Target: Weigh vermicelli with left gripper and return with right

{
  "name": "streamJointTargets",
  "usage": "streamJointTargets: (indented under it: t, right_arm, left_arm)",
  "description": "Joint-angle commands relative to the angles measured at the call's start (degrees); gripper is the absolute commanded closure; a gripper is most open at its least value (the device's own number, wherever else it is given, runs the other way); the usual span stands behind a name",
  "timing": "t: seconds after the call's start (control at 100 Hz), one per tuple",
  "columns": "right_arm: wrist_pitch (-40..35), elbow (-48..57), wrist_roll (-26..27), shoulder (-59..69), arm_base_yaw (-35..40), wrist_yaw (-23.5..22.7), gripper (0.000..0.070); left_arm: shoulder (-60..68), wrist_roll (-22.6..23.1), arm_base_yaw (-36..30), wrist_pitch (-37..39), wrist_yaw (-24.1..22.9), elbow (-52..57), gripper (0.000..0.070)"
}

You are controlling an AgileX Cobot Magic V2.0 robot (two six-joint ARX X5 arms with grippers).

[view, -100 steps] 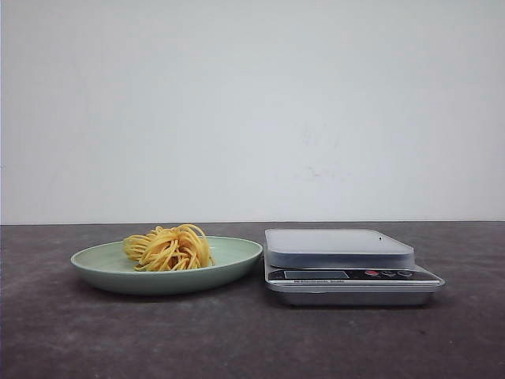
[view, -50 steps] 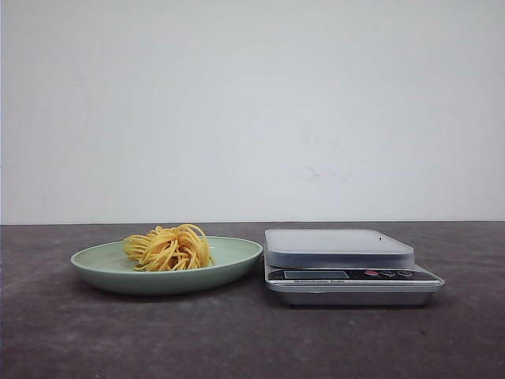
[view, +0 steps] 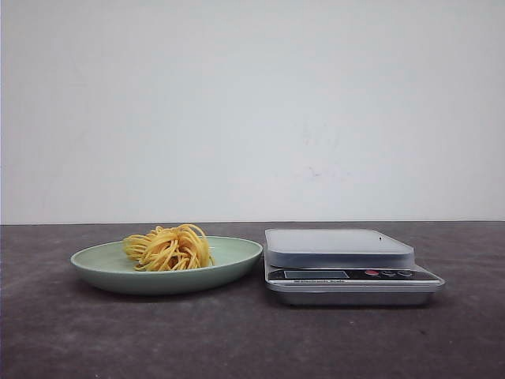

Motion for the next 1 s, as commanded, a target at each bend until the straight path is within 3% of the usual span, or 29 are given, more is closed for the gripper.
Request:
streamJointTargets:
  t: [0.0, 0.16, 0.38, 0.56, 0.76, 0.81, 0.87, 0.91, 0.94, 0.99]
  right_arm:
    - [1.25, -0.15, 1.44, -0.13, 0.02, -0.63, 0.0694]
    - [3.06, 0.33, 7.52, -0.13, 0.02, -0.98, 0.0695]
    - [-2.69, 9.64, 16.52, 0.59, 0.13, -1.75, 0.0696]
    - [-9.35, 21.81, 15.30, 4.22, 0.20, -2.34, 0.0696]
    - [-16.50, 32.41, 14.67, 8.79, 0.20, -4.26, 0.0696]
    - [-17.84, 34.01, 13.53, 9.88, 0.20, -5.42, 0.0694]
    - [-18.71, 35.43, 13.16, 10.97, 0.20, -7.65, 0.0664]
    - [-19.23, 36.28, 13.11, 11.56, 0.20, -8.79, 0.0564]
    - [-19.69, 36.94, 13.16, 11.98, 0.20, -9.31, 0.0462]
    - [-20.20, 37.94, 13.14, 12.61, 0.20, -10.71, 0.0324]
  left_arm:
    - [-0.11, -0.17, 0.07, 0.70, -0.20, -1.03, 0.0690]
    - [-0.11, -2.34, 0.04, 2.89, -0.39, 0.15, 0.0689]
    - [3.37, -13.81, -0.46, 0.98, -0.83, 8.79, 0.0689]
    - [11.50, -13.44, -1.03, -1.07, -0.57, 19.58, 0.0689]
    - [20.33, -12.04, -1.03, -6.82, 6.34, 32.00, 0.0685]
    - [21.99, -10.80, -1.03, -8.90, 9.05, 34.23, 0.0573]
    - [23.80, -10.67, -1.03, -10.64, 11.56, 36.39, 0.0266]
    - [24.79, -10.84, -1.03, -11.04, 12.92, 37.46, 0.0097]
    - [25.55, -11.08, -1.03, -11.30, 13.84, 38.21, 0.0050]
    - [26.80, -11.08, -1.03, -11.78, 15.65, 39.52, 0.0080]
